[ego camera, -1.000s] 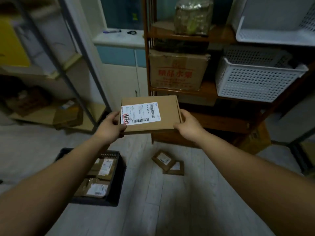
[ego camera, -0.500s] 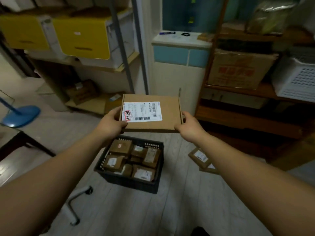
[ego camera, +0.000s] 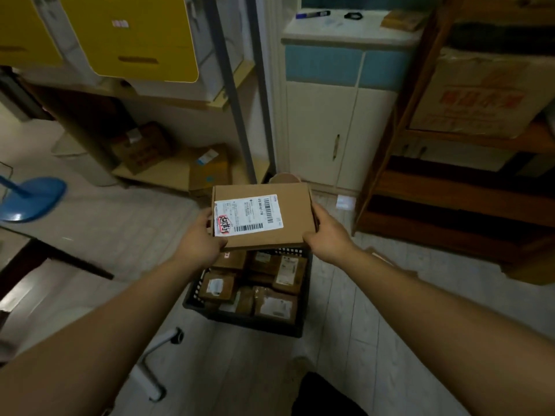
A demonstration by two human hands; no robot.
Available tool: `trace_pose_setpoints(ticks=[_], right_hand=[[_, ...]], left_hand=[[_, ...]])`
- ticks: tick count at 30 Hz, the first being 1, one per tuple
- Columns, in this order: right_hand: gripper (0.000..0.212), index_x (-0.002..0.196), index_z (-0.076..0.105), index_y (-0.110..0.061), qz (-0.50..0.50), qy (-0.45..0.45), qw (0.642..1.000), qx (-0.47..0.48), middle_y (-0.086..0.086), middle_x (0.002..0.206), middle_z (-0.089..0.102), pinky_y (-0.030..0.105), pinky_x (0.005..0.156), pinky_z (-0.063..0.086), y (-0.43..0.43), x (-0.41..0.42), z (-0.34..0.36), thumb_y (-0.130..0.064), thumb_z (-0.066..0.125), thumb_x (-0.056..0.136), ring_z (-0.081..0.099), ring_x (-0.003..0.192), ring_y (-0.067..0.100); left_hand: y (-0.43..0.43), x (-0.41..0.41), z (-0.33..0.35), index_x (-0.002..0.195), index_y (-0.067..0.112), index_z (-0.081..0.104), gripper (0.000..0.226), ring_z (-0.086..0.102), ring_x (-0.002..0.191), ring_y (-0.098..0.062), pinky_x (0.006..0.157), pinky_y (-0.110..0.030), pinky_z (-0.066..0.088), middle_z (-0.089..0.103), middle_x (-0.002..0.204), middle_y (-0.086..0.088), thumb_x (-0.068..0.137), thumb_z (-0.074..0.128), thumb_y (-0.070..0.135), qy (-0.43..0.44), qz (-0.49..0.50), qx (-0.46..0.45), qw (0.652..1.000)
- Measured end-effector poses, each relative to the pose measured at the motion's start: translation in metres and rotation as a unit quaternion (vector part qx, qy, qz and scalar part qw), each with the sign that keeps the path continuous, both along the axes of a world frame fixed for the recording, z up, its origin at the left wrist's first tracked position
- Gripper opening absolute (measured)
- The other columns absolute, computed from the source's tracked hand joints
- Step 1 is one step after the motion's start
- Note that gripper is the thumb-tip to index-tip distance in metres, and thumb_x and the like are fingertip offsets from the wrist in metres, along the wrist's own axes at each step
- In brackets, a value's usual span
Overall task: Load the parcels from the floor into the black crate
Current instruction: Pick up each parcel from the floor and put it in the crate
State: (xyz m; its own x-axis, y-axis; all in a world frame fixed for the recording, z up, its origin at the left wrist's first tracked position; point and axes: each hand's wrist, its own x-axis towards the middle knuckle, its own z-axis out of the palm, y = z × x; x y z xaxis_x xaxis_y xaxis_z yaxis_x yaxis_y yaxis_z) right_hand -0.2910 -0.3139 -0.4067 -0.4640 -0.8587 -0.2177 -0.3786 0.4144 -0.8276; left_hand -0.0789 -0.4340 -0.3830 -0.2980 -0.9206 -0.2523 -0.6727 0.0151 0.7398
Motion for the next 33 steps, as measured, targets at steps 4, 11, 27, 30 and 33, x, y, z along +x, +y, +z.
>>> trace_pose_setpoints(ticks=[4, 11, 27, 30, 33], right_hand=[[0.067, 0.148, 0.021, -0.022, 0.031, 0.042, 0.996, 0.071, 0.012, 0.133, 0.045, 0.035, 0.084, 0.050, -0.045, 0.012, -0.024, -0.020, 0.052, 0.088, 0.052, 0.107, 0.026], [0.071, 0.149, 0.015, -0.019, -0.016, 0.045, 0.987, 0.153, 0.013, 0.145, 0.030, 0.029, 0.092, 0.038, -0.065, 0.030, -0.070, -0.020, 0.053, 0.090, 0.045, 0.120, 0.029], [0.070, 0.145, 0.014, -0.022, -0.070, 0.036, 0.943, 0.324, 0.014, 0.141, 0.027, 0.038, 0.097, 0.044, -0.068, 0.098, -0.323, -0.025, 0.057, 0.089, 0.047, 0.116, 0.031], [0.077, 0.146, 0.011, -0.023, -0.028, 0.033, 0.936, 0.350, 0.016, 0.144, 0.022, 0.039, 0.099, 0.043, -0.064, 0.097, -0.382, -0.022, 0.061, 0.088, 0.045, 0.118, 0.033], [0.074, 0.144, 0.016, -0.021, -0.008, 0.020, 0.927, 0.373, 0.017, 0.141, 0.024, 0.038, 0.098, 0.044, -0.060, 0.097, -0.433, -0.017, 0.062, 0.086, 0.046, 0.116, 0.034]], left_hand=[[-0.038, 0.003, -0.016, 0.124, 0.021, 0.051, 0.047, 0.055, 0.084, -0.006, 0.069, -0.025, 0.045, 0.062, 0.113, 0.000, 0.081, 0.065, 0.007, -0.027, -0.026, -0.021, 0.999], [-0.088, -0.006, -0.065, 0.121, 0.018, 0.051, 0.040, 0.060, 0.107, -0.023, 0.085, -0.034, 0.050, 0.062, 0.115, -0.005, 0.084, 0.063, 0.019, -0.130, -0.167, -0.019, 0.977], [-0.120, 0.017, -0.340, 0.141, 0.022, 0.031, 0.071, 0.046, 0.124, -0.030, 0.101, -0.040, 0.044, 0.042, 0.139, -0.011, 0.081, 0.068, 0.023, -0.235, -0.366, 0.090, 0.896], [-0.120, 0.017, -0.399, 0.138, 0.013, 0.040, 0.056, 0.046, 0.123, -0.032, 0.091, -0.020, 0.044, 0.046, 0.137, -0.016, 0.086, 0.062, 0.019, -0.254, -0.345, 0.112, 0.897], [-0.117, 0.018, -0.455, 0.136, 0.014, 0.042, 0.055, 0.049, 0.119, -0.035, 0.101, -0.041, 0.040, 0.050, 0.132, -0.018, 0.085, 0.060, 0.018, -0.300, -0.374, 0.095, 0.873]])
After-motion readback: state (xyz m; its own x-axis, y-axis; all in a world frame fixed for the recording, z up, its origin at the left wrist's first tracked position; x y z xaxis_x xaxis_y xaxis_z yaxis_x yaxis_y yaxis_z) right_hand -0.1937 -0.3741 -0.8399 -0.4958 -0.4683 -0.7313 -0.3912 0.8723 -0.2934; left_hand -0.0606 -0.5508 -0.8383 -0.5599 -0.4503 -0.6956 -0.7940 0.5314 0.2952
